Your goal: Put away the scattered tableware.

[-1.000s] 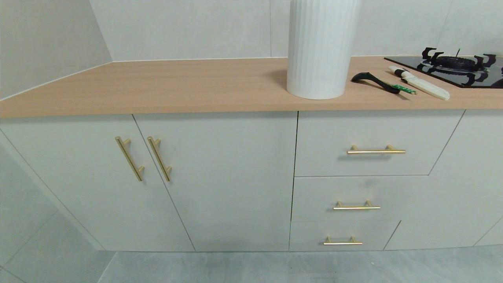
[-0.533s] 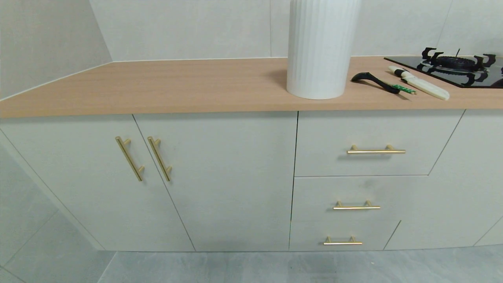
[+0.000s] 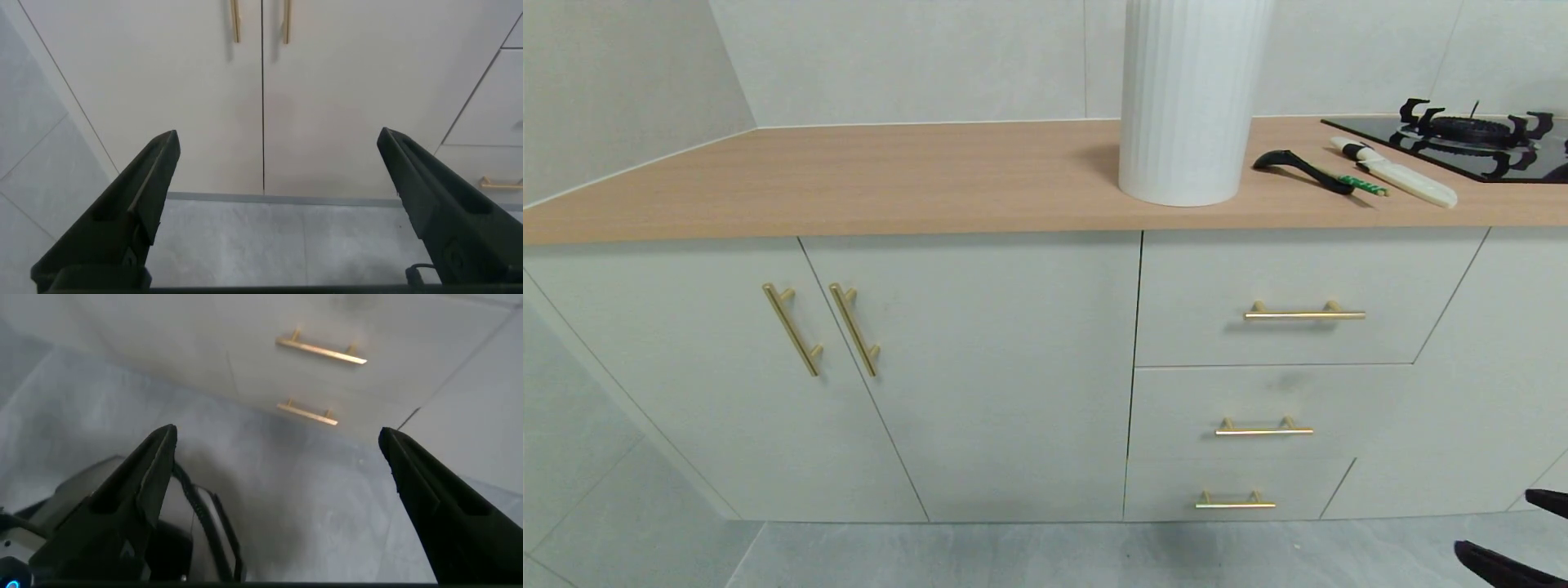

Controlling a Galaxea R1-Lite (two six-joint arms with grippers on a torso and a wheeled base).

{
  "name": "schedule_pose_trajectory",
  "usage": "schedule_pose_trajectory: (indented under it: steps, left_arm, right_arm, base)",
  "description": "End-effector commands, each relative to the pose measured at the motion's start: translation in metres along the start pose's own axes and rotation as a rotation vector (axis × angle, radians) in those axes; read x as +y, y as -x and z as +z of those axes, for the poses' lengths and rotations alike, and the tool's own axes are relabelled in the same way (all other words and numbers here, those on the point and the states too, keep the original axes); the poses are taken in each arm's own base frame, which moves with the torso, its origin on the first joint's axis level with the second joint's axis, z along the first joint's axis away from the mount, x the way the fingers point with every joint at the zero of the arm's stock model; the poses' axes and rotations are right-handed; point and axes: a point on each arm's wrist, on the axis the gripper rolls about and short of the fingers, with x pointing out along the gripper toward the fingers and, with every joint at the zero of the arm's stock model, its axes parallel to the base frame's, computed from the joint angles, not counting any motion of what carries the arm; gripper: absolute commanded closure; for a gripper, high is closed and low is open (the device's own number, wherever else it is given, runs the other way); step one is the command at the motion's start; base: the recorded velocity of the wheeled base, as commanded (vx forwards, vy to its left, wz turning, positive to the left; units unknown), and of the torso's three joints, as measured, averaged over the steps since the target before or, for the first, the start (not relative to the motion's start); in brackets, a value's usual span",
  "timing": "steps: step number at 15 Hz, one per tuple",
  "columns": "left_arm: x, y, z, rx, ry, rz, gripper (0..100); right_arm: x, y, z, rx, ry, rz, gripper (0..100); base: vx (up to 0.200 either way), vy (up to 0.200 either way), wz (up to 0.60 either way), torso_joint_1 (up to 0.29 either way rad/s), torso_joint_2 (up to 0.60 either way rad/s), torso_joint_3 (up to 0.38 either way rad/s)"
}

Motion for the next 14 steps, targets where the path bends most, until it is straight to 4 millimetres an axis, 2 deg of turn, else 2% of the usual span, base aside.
schedule_pose_trajectory:
  steps: [1,4,5,7,10,14]
  left_arm:
    - [0.000,0.000,0.000,0.002,0.000,0.000,0]
    - [0.000,0.000,0.000,0.002,0.000,0.000,0]
    - [0.000,0.000,0.000,0.002,0.000,0.000,0]
    - [0.000,0.000,0.000,0.002,0.000,0.000,0]
    - [0.000,0.000,0.000,0.002,0.000,0.000,0]
    - [0.000,0.000,0.000,0.002,0.000,0.000,0]
  right_arm:
    - [-0.010,-0.057,0.019,0.142,0.002,0.032,0]
    - [-0.018,-0.101,0.028,0.222,0.007,0.040,0]
    - [-0.019,-0.105,0.028,0.227,0.007,0.039,0]
    - [-0.024,-0.133,0.024,0.255,-0.003,0.019,0]
    - [-0.030,-0.163,0.014,0.270,-0.031,-0.039,0]
    - [-0.037,-0.205,0.001,0.207,-0.081,-0.112,0]
  base:
    - [0.000,0.000,0.00,0.000,0.00,0.000]
    - [0.000,0.000,0.00,0.000,0.00,0.000]
    - [0.000,0.000,0.00,0.000,0.00,0.000]
    - [0.000,0.000,0.00,0.000,0.00,0.000]
    - [0.000,0.000,0.00,0.000,0.00,0.000]
    - [0.000,0.000,0.00,0.000,0.00,0.000]
